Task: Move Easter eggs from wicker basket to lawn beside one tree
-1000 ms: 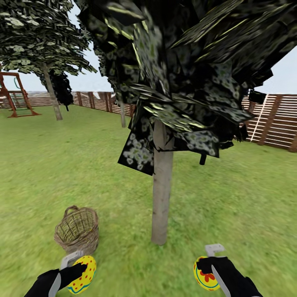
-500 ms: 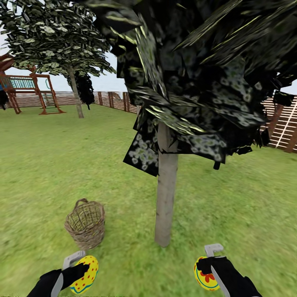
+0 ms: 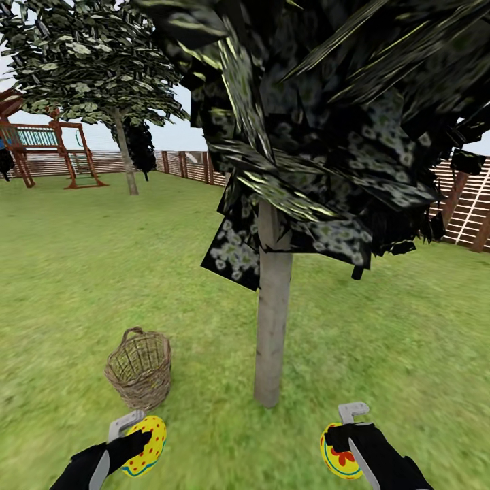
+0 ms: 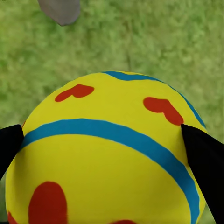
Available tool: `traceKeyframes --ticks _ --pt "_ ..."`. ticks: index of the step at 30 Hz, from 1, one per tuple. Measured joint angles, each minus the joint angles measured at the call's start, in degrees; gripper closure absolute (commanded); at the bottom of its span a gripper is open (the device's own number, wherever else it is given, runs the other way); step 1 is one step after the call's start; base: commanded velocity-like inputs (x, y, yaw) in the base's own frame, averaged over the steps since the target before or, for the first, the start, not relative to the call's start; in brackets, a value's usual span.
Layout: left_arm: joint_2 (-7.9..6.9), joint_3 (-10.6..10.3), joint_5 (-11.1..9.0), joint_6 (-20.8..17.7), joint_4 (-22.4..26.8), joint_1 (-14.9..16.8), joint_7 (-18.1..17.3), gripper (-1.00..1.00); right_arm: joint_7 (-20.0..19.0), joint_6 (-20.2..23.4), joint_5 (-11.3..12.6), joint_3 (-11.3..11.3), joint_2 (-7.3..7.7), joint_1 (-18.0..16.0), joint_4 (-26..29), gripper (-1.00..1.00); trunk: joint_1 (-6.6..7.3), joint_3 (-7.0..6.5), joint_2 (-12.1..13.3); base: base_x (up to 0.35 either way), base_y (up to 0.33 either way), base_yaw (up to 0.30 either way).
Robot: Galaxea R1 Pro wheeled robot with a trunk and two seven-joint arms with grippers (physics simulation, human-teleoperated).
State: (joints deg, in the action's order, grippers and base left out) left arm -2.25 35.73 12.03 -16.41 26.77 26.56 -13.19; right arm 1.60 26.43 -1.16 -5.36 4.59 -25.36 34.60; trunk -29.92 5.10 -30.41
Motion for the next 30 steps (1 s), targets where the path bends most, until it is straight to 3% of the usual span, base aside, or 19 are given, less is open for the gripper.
traceKeyframes --ticks 6,11,30 --pt "-0.1 0.1 0.0 -0.12 0.01 0.0 0.0 1.0 0.0 -0.03 0.08 0.16 0.1 -0.01 0.01 1.0 -1.32 1.08 -2.41 0.0 0.0 0.0" --pt "-0.03 0.0 0.11 -0.47 0.01 0.0 -0.03 1.0 0.01 2.2 0.55 0.54 1.88 0.01 0.39 1.0 -2.42 1.99 -4.43 0.0 0.0 0.0" --pt "0.09 0.0 0.03 -0.38 0.08 0.0 -0.51 1.0 0.0 1.92 0.51 0.35 1.41 0.01 0.57 1.0 -6.6 5.41 -12.07 0.0 0.0 0.0"
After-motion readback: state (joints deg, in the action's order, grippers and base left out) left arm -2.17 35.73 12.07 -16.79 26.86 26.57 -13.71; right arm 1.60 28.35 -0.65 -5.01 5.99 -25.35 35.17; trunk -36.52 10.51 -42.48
